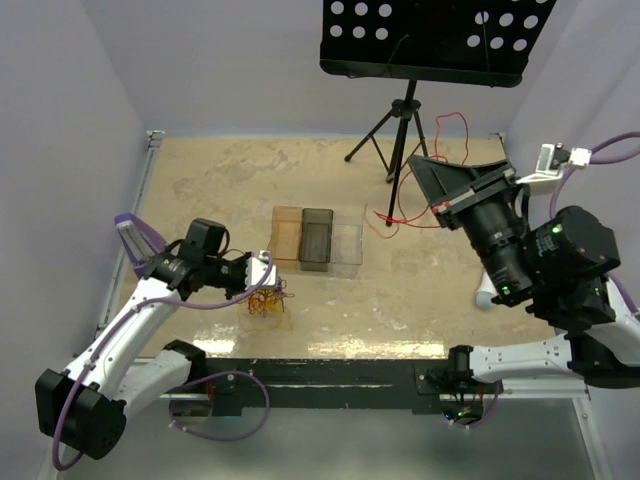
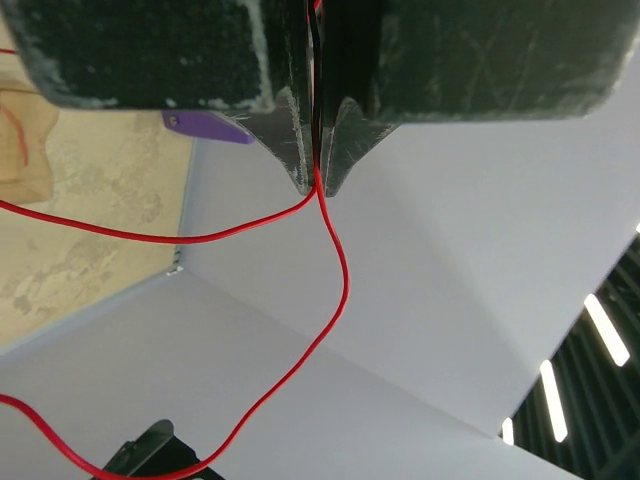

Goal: Untangle the cables
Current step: Untie the cable, then place the cable in the bin.

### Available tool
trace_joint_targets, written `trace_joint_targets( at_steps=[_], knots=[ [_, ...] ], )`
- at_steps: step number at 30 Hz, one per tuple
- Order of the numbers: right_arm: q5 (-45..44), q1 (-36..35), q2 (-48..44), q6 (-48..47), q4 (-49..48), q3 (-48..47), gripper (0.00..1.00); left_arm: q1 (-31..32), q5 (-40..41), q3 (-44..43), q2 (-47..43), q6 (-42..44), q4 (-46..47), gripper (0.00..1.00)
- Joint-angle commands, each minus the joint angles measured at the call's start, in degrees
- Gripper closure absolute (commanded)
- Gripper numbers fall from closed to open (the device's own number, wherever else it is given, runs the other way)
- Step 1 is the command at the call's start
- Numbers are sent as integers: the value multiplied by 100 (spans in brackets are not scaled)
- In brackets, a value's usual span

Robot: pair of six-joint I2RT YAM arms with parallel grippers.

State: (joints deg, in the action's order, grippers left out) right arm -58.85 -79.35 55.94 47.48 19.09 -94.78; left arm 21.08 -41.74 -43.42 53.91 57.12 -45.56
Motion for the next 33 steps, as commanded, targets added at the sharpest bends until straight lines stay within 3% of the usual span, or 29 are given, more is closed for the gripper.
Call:
trace_joint_targets(
  at_steps=[1,5,10,14,22,33],
  knots=[
    [-197,-10,346,-11,279,170,100,-8,350,-614,251,-132,-48,100],
    [-101,139,830,-72,429,135,100,-8,429,-633,471,203,-524,99],
    [979,1166,1112,-405,166,380,100,-16,491,-308,139,-61,-313,68],
    [1305,1676,1445,-740,-37,478,100,-16,500,-176,-266,-316,-41,47],
    [1631,2301,1894,-1197,-564,820,100,-16,456,-299,-302,-544,-23,49],
    [1394,2661,2333,-1461,-951,1445,100,-16,342,-808,-381,-1071,118,44]
  ],
)
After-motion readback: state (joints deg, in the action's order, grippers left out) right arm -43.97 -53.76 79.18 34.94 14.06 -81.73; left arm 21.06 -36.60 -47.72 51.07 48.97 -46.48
